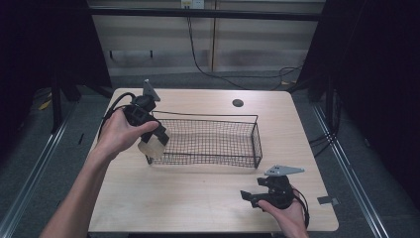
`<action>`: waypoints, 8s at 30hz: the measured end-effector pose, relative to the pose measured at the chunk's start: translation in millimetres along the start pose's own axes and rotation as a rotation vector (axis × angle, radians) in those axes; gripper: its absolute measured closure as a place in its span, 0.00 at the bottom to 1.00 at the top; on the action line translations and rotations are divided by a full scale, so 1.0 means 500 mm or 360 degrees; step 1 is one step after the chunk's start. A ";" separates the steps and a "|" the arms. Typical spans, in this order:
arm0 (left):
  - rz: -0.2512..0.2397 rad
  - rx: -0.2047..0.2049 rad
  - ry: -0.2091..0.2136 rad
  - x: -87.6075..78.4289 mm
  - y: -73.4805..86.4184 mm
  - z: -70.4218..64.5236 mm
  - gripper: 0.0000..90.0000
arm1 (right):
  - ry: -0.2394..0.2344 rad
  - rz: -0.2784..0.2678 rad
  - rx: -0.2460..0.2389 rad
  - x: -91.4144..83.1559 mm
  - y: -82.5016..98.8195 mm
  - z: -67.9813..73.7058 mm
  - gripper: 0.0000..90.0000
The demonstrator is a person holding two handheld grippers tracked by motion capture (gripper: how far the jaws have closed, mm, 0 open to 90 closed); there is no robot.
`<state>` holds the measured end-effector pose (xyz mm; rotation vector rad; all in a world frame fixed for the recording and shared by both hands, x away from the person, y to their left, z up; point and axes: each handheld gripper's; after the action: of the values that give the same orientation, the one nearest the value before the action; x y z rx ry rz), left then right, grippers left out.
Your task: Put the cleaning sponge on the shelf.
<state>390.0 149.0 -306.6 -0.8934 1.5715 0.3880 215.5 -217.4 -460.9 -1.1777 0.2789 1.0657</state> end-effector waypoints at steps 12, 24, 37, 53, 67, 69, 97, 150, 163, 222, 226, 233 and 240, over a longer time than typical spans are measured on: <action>-0.0008 -0.0153 -0.0028 0.025 -0.024 0.022 0.31 | -0.0017 0.0011 0.0002 0.000 0.001 0.001 0.19; 0.0015 -0.0253 -0.0076 0.059 -0.043 0.036 0.30 | -0.0012 0.0020 0.0005 0.002 0.001 0.001 0.19; 0.0055 -0.0285 -0.0145 0.087 -0.055 0.044 0.30 | -0.0017 0.0026 0.0008 0.002 0.001 0.001 0.19; 0.0060 -0.0307 -0.0135 0.121 -0.060 0.054 0.30 | -0.0022 0.0030 0.0008 0.002 0.002 0.002 0.19; 0.0080 -0.0305 -0.0132 0.143 -0.058 0.062 0.30 | -0.0024 0.0034 0.0010 0.002 0.002 0.002 0.19; 0.0078 -0.0306 -0.0153 0.148 -0.060 0.058 0.30 | -0.0027 0.0035 0.0006 0.002 0.001 0.001 0.19; 0.0066 -0.0439 -0.0299 0.197 -0.071 0.085 0.31 | -0.0037 0.0047 -0.0002 0.005 0.002 0.002 0.19; 0.0228 -0.0460 -0.0290 0.263 -0.064 0.085 0.27 | -0.0054 0.0054 -0.0004 0.006 0.001 0.002 0.19; 0.0170 -0.0498 -0.0254 0.248 -0.059 0.082 0.25 | -0.0053 0.0050 0.0000 0.005 0.001 0.003 0.19; -0.0506 0.0157 0.0024 0.098 0.067 0.059 0.22 | -0.0041 0.0032 0.0025 0.001 0.000 -0.002 0.19; -0.0568 0.0188 0.0039 0.093 0.088 0.059 0.22 | -0.0031 0.0026 0.0026 0.001 -0.001 -0.004 0.19; -0.0559 0.0288 0.0015 0.084 0.109 0.041 0.26 | -0.0026 0.0025 0.0029 0.001 -0.001 -0.004 0.19; -0.0640 0.0375 0.0013 0.078 0.138 0.021 0.26 | -0.0027 0.0023 0.0029 0.001 -0.001 -0.005 0.19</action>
<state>348.3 188.2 -362.3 -0.9965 1.3687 -0.0852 216.8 -219.1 -461.8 -1.1515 0.2837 1.0836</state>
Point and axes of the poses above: each handheld gripper's, and its own axes: x roughly forward along the jaws, y roughly out of its underside, z roughly to its left, and after that the axes turned 15 degrees about x, right-handed
